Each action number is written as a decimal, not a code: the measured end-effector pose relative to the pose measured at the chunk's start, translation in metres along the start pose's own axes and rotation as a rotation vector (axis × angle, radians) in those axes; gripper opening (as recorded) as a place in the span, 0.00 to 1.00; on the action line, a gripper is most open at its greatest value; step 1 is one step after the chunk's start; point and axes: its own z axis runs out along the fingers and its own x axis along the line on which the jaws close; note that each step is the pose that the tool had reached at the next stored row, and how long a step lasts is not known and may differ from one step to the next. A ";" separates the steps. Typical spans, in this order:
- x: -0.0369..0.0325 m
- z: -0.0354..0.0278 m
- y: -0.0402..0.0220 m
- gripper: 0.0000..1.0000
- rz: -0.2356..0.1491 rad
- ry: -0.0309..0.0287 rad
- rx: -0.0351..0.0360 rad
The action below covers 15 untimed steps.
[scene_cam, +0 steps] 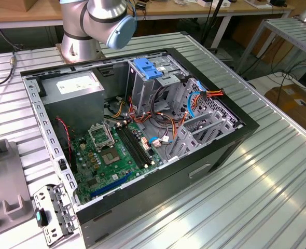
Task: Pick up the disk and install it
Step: 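Pick up the disk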
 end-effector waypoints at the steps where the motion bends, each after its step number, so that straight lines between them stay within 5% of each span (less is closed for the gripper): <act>1: 0.0000 0.0000 0.0000 0.37 0.000 -0.0001 0.0003; 15: 0.0000 -0.0022 0.0000 0.37 0.000 -0.0001 0.0018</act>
